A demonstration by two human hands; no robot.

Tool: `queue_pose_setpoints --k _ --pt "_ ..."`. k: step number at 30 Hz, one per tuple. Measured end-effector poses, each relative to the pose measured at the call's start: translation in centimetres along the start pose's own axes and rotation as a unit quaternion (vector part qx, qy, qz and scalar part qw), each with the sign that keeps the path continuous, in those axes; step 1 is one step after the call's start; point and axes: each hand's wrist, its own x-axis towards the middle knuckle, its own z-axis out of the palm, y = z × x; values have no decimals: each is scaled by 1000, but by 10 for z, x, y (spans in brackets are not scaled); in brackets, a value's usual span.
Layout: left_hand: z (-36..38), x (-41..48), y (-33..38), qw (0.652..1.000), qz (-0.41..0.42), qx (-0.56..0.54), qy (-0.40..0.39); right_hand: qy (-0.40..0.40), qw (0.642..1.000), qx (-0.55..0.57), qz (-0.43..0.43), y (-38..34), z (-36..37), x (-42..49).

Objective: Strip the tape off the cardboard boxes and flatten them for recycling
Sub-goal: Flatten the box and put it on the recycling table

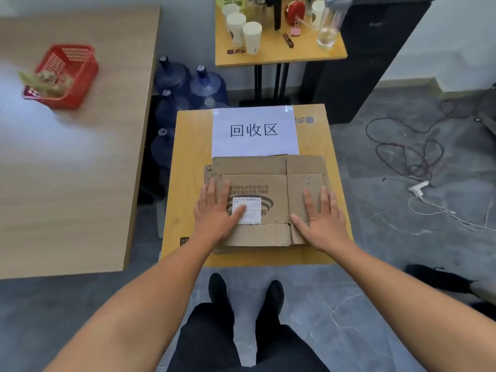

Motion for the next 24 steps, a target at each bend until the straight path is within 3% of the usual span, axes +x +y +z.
queue_pose_setpoints --k 3,6,11,17,24 --pt "-20 -6 3 1000 4 -20 -1 51 999 -20 -2 -13 -17 -8" --pt "-41 -32 -1 996 4 -38 75 115 991 -5 -71 -47 -36 -19" --pt "-78 -100 -51 983 -54 -37 170 86 969 33 -231 -157 -49 -47" --pt "-141 -175 -186 958 -157 -39 239 47 924 -13 -379 -328 -16 -91" --pt "-186 -236 -380 939 -200 -31 278 18 899 -40 -436 -536 61 -145"
